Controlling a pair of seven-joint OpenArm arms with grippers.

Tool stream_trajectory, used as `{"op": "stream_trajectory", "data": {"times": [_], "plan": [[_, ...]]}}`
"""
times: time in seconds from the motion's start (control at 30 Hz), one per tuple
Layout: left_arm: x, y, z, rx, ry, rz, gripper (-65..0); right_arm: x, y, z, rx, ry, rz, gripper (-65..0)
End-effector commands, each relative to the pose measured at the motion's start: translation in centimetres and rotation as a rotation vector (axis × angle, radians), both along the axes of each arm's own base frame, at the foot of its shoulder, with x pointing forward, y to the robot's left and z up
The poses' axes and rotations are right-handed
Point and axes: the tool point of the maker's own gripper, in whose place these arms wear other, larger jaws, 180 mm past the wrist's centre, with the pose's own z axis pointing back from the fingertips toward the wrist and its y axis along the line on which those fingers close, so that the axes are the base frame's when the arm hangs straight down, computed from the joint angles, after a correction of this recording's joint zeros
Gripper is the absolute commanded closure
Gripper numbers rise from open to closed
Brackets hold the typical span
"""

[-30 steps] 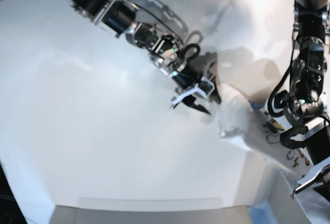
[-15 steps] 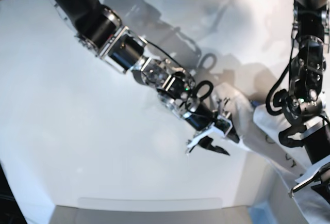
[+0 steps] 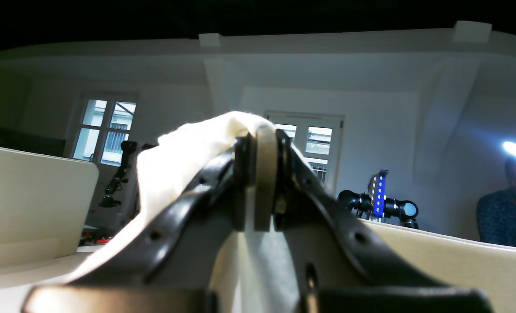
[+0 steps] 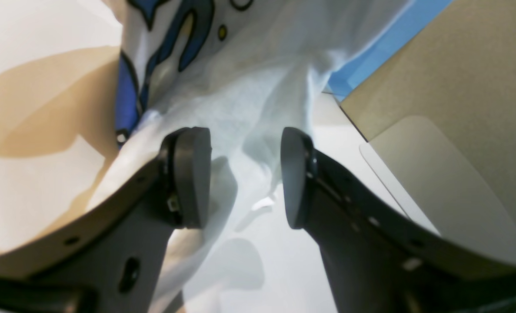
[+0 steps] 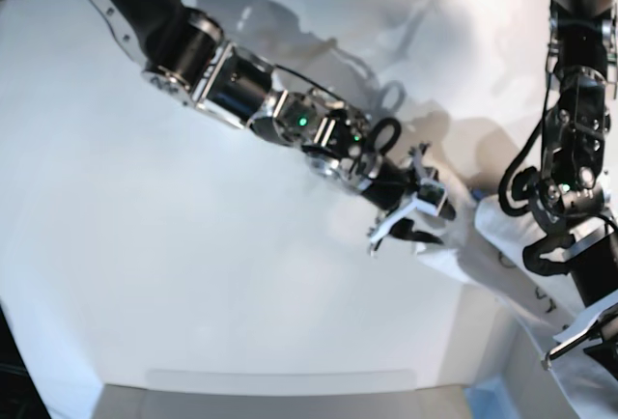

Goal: Layout the t-shirt on the table in an organized manner, then fold the t-shirt properly

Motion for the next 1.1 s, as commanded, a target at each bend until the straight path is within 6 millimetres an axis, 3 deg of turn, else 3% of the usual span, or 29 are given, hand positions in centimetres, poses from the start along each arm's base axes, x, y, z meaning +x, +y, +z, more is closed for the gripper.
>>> {"op": "stream_trajectory", "data": {"times": [0.0, 0.23, 0.33, 0.47, 0.63, 0.83, 1.07], "plan": [[-1.0, -0.2, 1.5, 0.03, -0.06, 0.011, -3.4, 0.8, 1.2, 3.9, 0.076, -0.067, 0.016, -26.7], [-0.1, -2.4, 0.0, 0.06, -0.014, -0.046, -3.4, 3.7, 0.7, 7.3, 0.125, -0.069, -0.018, -26.8], [-0.2, -2.4, 0.1, 0.06, -0.017, -0.046, -3.4, 5.4, -0.3, 6.8, 0.085, -0.078, -0.051, -26.8], [-0.2, -2.5, 0.0, 0.059, -0.018, -0.05, -3.4, 5.8, -1.0, 5.0, 0.051, -0.02, -0.046, -26.8], [-0.5, -2.8, 0.2, 0.013, -0.055, -0.088, -3.4, 6.9, -1.4, 5.8, 0.116, 0.048, -0.073, -26.7], [0.1, -4.6, -0.4, 0.004, -0.039, -0.165, -4.8, 6.3, -0.9, 5.4, 0.104, 0.071, -0.034, -26.7], [0.2, -4.8, -0.7, 0.012, -0.028, -0.173, -4.9, 3.4, 0.4, 2.3, 0.02, 0.091, 0.054, -26.7]]}}
